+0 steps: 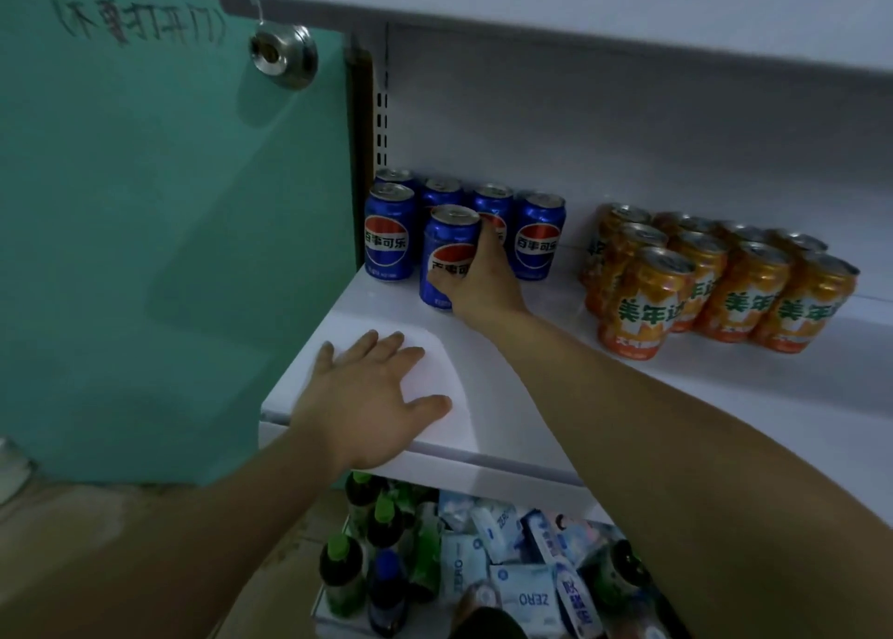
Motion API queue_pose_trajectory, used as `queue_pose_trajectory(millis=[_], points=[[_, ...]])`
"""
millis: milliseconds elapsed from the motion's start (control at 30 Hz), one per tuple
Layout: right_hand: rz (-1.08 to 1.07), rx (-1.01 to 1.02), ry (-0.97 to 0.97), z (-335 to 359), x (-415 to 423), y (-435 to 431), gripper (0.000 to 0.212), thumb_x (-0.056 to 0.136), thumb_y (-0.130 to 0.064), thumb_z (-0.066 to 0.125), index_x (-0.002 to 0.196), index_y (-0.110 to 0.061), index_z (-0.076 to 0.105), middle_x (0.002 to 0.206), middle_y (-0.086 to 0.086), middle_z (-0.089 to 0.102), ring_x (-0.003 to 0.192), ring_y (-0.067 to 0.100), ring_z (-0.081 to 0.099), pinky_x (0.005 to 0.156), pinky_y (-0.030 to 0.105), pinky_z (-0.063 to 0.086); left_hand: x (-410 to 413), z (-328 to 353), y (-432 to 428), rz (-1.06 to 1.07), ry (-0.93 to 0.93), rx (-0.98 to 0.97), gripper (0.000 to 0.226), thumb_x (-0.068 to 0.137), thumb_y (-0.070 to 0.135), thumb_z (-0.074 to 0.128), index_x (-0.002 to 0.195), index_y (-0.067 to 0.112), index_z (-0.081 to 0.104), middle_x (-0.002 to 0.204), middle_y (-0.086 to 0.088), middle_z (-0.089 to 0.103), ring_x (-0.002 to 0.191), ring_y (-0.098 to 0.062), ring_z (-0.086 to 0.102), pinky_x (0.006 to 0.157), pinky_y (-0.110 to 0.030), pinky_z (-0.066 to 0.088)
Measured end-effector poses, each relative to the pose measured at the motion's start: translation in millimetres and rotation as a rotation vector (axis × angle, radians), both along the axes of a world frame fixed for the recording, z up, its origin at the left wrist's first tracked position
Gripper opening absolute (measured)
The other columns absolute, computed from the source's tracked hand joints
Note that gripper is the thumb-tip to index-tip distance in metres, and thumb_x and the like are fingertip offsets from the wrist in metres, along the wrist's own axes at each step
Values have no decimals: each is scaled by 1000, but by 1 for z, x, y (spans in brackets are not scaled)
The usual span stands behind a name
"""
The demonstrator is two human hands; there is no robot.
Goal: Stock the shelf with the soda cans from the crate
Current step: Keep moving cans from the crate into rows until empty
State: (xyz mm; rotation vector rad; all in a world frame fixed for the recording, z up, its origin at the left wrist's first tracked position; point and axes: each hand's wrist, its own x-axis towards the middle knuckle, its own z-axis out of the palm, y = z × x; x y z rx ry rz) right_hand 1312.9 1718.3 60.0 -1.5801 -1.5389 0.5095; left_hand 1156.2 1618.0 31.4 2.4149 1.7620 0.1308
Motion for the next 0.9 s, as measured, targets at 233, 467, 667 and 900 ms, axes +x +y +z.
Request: queue_pose_trajectory(millis=[233, 467, 667, 900], points=[[-13, 53, -9, -3, -8, 27, 90, 83, -29, 74, 152, -17, 17, 153, 3, 33, 137, 23, 39, 108, 40, 38, 1, 0, 0, -2, 10, -3, 80, 80, 75, 19, 151, 37, 12, 161, 13, 1, 148, -11, -3, 119, -49, -2], [-87, 62, -65, -8, -16, 37, 97, 84, -38, 73, 154, -17, 9, 156, 5, 29, 139, 25, 36, 105, 43, 39, 0, -3, 2, -2, -1, 13, 78, 83, 76, 24, 150, 37, 15, 161, 13, 4, 148, -11, -1, 119, -49, -1], [-30, -100, -124, 2, -6, 13, 103, 85, -40, 71, 155, -19, -1, 160, 7, 18, 143, 27, 29, 111, 40, 34, -1, 2, 1, -14, 9, -21, 77, 87, 73, 28, 151, 34, 15, 161, 10, 5, 148, -13, 0, 119, -51, -1], [-7, -238, -426, 49, 54, -82, 78, 88, -50, 63, 149, -17, 28, 151, 7, 38, 131, 28, 44, 103, 35, 40, -1, 11, -1, -34, 16, -53, 75, 89, 70, 30, 152, 31, 15, 162, 6, 7, 148, -17, 5, 118, -54, 2]])
